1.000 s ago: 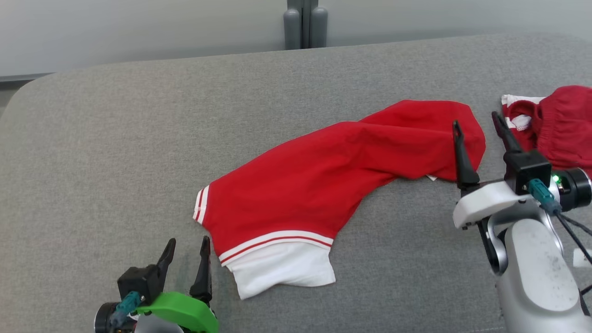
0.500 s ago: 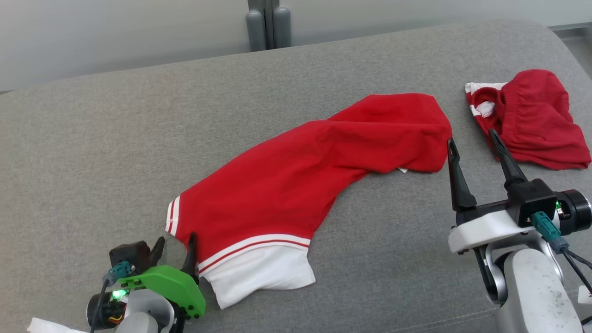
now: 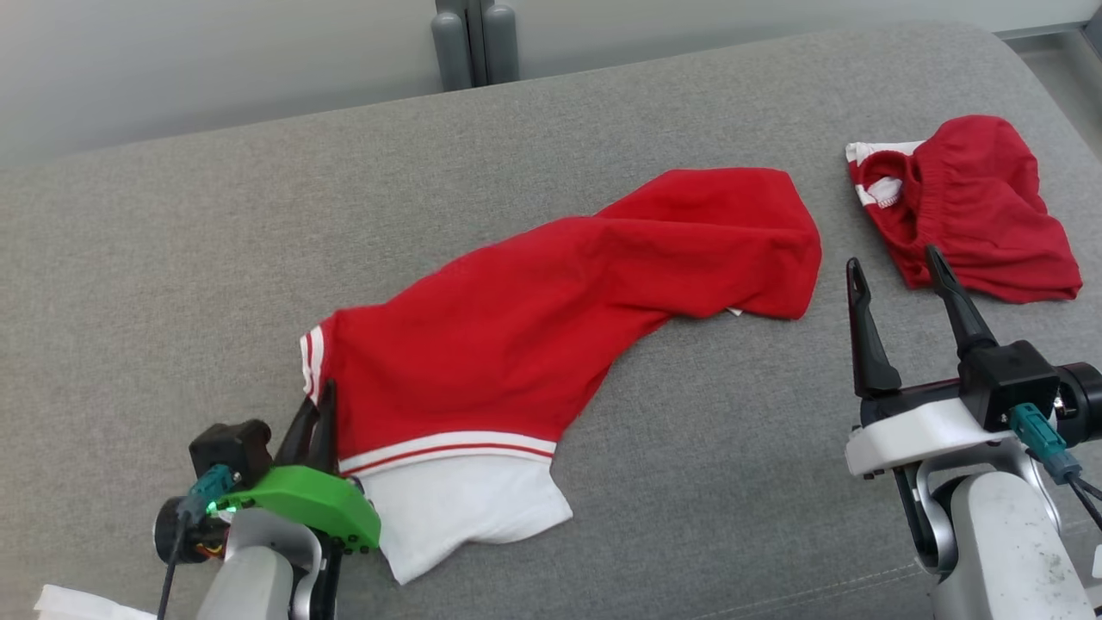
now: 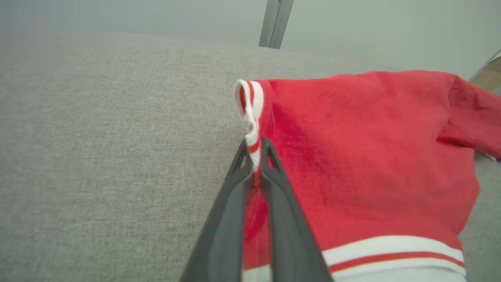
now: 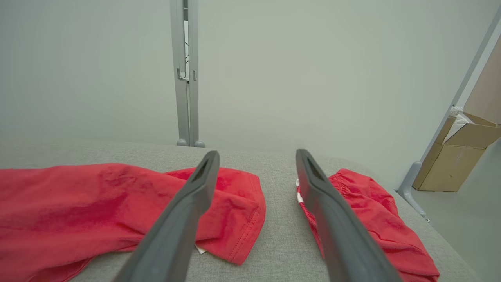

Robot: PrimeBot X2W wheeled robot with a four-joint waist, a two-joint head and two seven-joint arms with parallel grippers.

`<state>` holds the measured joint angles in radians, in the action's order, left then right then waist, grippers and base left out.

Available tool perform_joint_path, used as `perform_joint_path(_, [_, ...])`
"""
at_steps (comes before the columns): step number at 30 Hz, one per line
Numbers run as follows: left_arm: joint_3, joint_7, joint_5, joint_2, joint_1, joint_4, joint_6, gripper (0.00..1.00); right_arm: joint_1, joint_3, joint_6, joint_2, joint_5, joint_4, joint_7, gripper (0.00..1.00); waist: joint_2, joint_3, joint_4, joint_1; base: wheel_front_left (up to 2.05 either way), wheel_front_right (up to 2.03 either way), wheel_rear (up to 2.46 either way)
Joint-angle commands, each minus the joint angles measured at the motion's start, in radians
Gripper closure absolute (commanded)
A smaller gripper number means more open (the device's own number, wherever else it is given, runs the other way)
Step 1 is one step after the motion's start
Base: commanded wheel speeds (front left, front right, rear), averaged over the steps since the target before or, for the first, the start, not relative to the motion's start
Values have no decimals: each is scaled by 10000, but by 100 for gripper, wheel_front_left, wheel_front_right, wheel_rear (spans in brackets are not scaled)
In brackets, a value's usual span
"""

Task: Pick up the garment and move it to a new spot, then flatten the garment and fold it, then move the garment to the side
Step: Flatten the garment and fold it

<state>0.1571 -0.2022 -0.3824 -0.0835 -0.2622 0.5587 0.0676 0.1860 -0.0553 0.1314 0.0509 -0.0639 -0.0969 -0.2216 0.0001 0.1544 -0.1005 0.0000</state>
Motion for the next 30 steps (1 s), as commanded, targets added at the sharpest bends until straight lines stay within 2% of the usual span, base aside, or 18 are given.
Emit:
perform_joint_path(1, [-47, -199, 95, -154, 27, -283, -97, 100, -167, -54, -15, -5, 55, 55, -51, 0, -1, -14, 54, 0, 0, 0, 0])
perform_joint_path(7, [-458, -552, 318, -321, 303, -2041, -470, 100, -273, -231, -15, -5, 124, 123, -93, 0, -1, 54, 238, 0, 0, 0, 0])
perform_joint_path(10, [-486, -527, 396, -449, 169, -2212, -581, 100, -247, -159, -15, -4, 201, 38, -73, 0, -1, 196, 187, 0, 0, 0, 0])
perform_joint_path(18, [-795, -558, 385, -742, -1059, -1043, -728, 100, 1, 3, -15, -3, 94, -301, -37, 0, -1, 698, -278, 0, 0, 0, 0])
perform_joint_path(26, [-1122, -630, 500, -949, -2040, 7, -616, 100, 65, -34, -15, -3, 166, -900, -107, 0, -1, 1006, -569, 0, 0, 0, 0])
perform_joint_path(27, [-1171, -635, 544, -945, -2134, 40, -622, 88, 93, -7, -15, -2, 183, -1024, -110, 0, -1, 1024, -576, 0, 0, 0, 0])
perform_joint_path(28, [-1209, -637, 582, -926, -2168, 48, -611, 38, 121, 17, -15, -3, 162, -1126, -123, 0, -1, 1034, -574, 0, 0, 0, 0])
perform_joint_path(29, [-1240, -639, 612, -876, -2167, 39, -593, 0, 162, 36, -15, -3, 102, -1261, -145, 0, -1, 1036, -557, 0, 0, 0, 0])
perform_joint_path(30, [-1270, -640, 633, -823, -2152, 4, -580, 0, 203, 42, -15, -2, 97, -1363, -165, 0, -1, 1029, -530, 0, 0, 0, 0])
